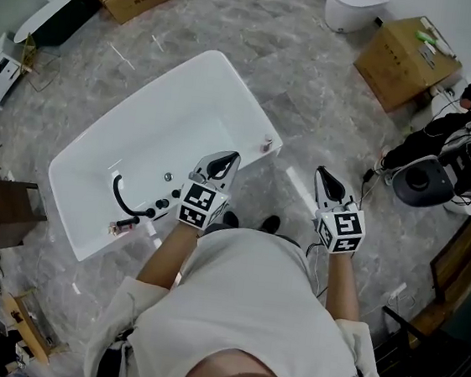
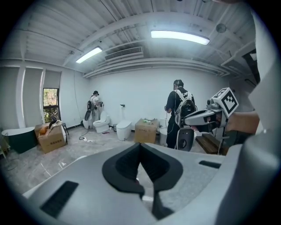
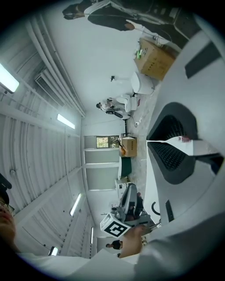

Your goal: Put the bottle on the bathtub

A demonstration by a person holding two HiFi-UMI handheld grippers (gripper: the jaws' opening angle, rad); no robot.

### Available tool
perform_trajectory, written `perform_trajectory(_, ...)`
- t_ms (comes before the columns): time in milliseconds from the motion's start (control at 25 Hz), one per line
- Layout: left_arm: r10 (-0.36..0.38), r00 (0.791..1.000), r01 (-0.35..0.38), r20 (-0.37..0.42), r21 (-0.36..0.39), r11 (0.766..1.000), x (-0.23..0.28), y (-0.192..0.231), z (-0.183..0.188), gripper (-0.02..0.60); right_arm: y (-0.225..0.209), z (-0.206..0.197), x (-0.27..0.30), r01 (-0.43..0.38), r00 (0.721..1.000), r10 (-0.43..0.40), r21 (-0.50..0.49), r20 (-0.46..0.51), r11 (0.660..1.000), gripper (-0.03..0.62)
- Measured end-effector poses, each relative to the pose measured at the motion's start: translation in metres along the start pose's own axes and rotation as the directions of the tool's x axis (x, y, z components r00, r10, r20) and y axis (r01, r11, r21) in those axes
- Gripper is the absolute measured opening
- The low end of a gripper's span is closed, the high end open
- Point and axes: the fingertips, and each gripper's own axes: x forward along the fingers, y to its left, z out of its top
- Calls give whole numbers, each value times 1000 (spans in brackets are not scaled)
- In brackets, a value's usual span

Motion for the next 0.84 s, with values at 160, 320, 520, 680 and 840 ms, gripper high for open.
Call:
perform_trajectory(160, -2, 1000, 2, -5, -2, 1000, -1, 4, -3, 8, -1, 4, 0, 5, 1000, -5, 4, 8, 1000, 34)
perform_trajectory(320, -1, 1000, 1, -5, -8, 1000, -3, 9, -5, 8, 3, 6, 1, -1, 1000, 1, -18, 6, 1000, 34)
perform_trajectory(520, 2, 1000, -3, -3, -15, 1000, -4, 11, -5, 8, 8, 8, 1, -19, 1000, 19, -39, 6, 999, 34)
perform_trajectory(680, -2, 1000, 2, -11, -16, 1000, -3, 10, -6, 7, 10, 9, 4, -24, 1000, 24, -41, 7, 999, 34)
perform_trajectory(840, -6, 1000, 6, -15, -19, 1000, -1, 10, -9, 7, 10, 8, 6, -22, 1000, 22, -38, 10, 999, 34)
